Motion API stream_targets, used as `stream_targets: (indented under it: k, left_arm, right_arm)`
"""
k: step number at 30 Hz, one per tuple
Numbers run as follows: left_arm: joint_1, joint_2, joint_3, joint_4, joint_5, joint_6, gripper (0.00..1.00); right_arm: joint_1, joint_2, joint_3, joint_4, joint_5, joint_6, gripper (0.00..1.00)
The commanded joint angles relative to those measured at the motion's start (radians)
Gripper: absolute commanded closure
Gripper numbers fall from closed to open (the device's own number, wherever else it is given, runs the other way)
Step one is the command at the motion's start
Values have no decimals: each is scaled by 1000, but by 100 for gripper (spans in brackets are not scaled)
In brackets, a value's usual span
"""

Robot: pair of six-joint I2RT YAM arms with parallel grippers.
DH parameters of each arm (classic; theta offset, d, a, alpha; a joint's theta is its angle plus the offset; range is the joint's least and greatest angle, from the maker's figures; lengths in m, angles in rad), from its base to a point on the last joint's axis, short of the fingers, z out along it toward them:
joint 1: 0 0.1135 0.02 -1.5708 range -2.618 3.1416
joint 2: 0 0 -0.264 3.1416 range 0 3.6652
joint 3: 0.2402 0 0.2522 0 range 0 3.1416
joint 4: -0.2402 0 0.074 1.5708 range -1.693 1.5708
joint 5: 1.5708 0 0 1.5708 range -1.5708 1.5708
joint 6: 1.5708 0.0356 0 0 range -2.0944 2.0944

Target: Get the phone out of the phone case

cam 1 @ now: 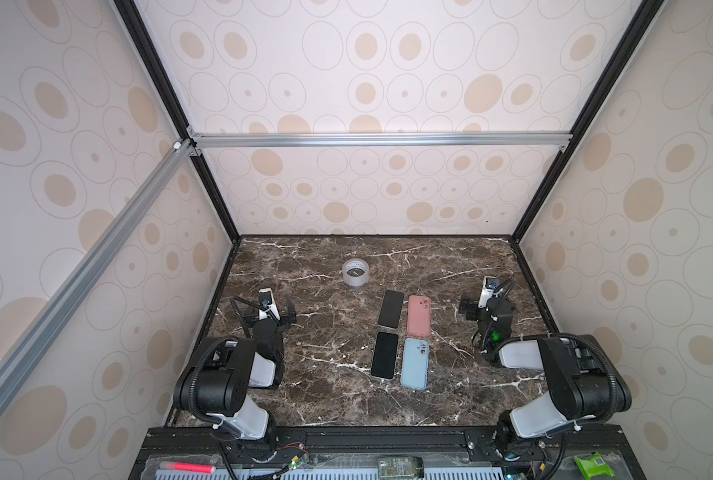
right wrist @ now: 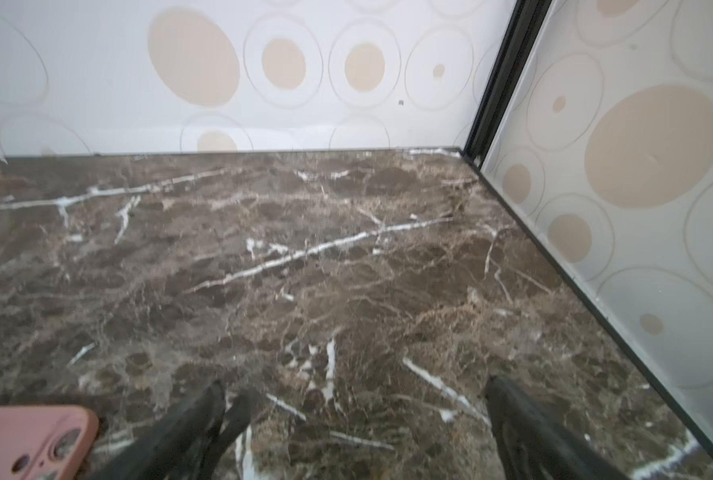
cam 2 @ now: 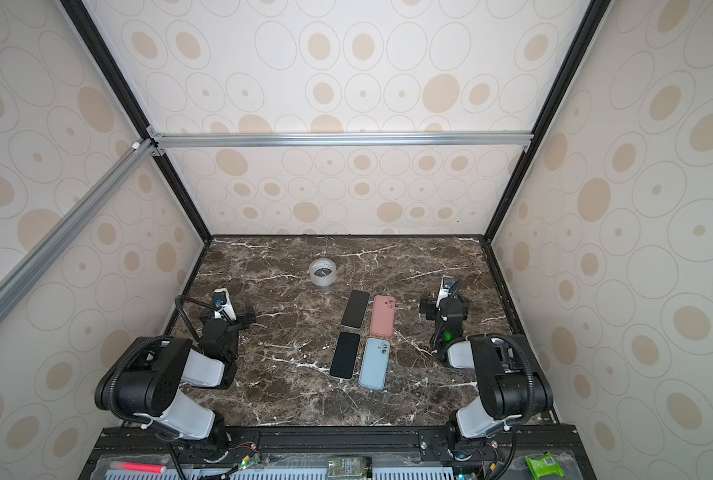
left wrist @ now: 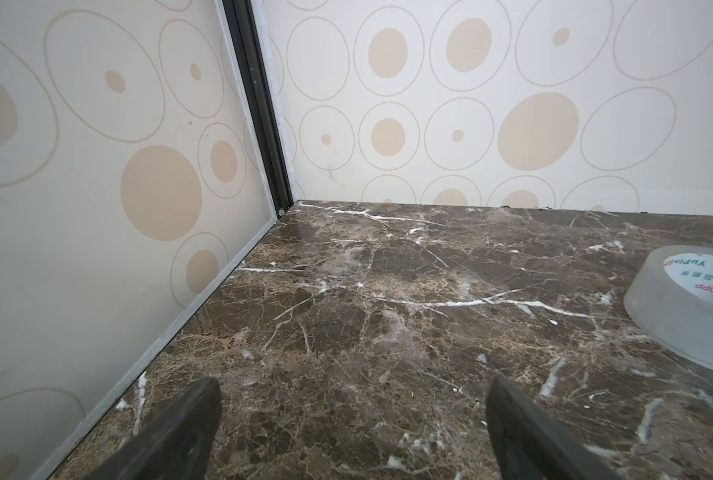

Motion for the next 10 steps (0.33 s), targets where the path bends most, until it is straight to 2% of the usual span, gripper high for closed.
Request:
stream_targets:
  k: [1,2,5,10]
  left_arm:
    - [-2,2,16,13,3,3,1]
    - [-2,2,16,12,4,1,1]
    - [-2,2,16,13,4,3,1]
    - [-2,2,16,13,4,3,1]
  right_arm:
    - [0,10,9,-52,-5,-10,0]
    - [0,16,-3,-16,-6,-14,0]
    - [-2,5,26,-97,-21,-5,0]
    - [-9,6,22,-83,-33,-9,0]
